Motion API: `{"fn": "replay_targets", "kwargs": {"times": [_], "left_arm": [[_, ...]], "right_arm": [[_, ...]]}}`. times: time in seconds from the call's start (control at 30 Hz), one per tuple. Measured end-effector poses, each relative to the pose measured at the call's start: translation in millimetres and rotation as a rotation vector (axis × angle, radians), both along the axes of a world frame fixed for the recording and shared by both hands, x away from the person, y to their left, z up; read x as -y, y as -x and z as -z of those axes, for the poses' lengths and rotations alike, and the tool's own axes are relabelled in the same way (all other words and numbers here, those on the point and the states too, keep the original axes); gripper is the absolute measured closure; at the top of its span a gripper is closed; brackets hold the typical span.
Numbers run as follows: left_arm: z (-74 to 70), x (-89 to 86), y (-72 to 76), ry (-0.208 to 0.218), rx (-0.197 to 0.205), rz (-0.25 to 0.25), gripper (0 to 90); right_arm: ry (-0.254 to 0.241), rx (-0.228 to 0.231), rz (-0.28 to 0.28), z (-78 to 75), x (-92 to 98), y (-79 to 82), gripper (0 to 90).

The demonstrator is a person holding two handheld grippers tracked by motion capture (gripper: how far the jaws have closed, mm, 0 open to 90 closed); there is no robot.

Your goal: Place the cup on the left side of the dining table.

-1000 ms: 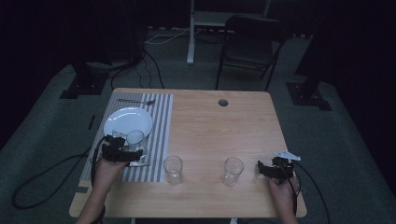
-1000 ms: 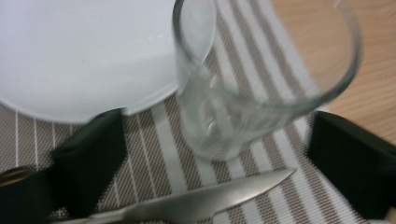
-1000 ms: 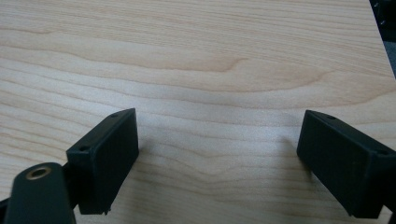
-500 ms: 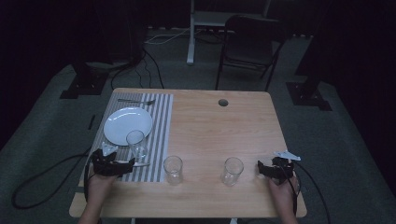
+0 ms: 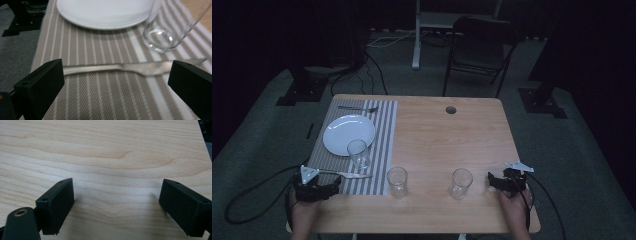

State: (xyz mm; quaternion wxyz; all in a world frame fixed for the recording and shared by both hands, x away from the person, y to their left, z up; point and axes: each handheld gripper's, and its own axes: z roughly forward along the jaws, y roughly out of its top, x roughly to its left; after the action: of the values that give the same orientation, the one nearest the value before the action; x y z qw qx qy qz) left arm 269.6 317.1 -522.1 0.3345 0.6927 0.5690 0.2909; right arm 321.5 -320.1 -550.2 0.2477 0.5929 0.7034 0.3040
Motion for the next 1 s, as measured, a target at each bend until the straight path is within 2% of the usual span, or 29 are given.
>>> {"fn": "replay_targets", "kwargs": {"times": [0.03, 0.1, 0.17, 0.2, 0.3, 0.5, 0.6, 0.8, 0.97, 1.0], "left_arm": [[1.3, -2.4, 1.4, -0.011, -0.011, -0.004, 1.1], [4.9, -7.8, 5.1, -0.019, -0.004, -0.021, 1.1], [7.4, -12.1, 8.8, -0.035, 0.012, -0.053, 1.1], [8.6, -15.5, 10.6, -0.035, 0.007, -0.073, 1.1], [10.9, -24.8, 14.3, 0.002, -0.013, -0.105, 1.1], [15.6, -31.9, 13.0, 0.021, -0.055, -0.124, 1.1], [19.7, -32.2, 10.2, 0.029, -0.068, -0.124, 1.2], [21.7, -31.5, 3.9, 0.04, -0.092, -0.087, 1.1], [21.9, -28.1, 0.7, 0.019, -0.1, -0.057, 1.1], [22.4, -27.3, -0.6, 0.008, -0.116, -0.063, 1.1]], "right_arm": [[0.0, 0.0, 0.0, 0.0, 0.0, 0.0, 12.3], [0.0, 0.0, 0.0, 0.0, 0.0, 0.0, 12.3], [0.0, 0.0, 0.0, 0.0, 0.0, 0.0, 12.3], [0.0, 0.0, 0.0, 0.0, 0.0, 0.0, 12.3], [0.0, 0.0, 0.0, 0.0, 0.0, 0.0, 12.3], [-0.001, 0.0, 0.0, 0.0, 0.0, 0.0, 12.3], [-0.001, 0.0, 0.0, 0.0, 0.0, 0.0, 12.3], [0.0, 0.0, 0.0, 0.0, 0.0, 0.0, 12.3], [-0.001, 0.0, 0.0, 0.0, 0.0, 0.0, 12.3], [0.0, 0.0, 0.0, 0.0, 0.0, 0.0, 12.3]]}}
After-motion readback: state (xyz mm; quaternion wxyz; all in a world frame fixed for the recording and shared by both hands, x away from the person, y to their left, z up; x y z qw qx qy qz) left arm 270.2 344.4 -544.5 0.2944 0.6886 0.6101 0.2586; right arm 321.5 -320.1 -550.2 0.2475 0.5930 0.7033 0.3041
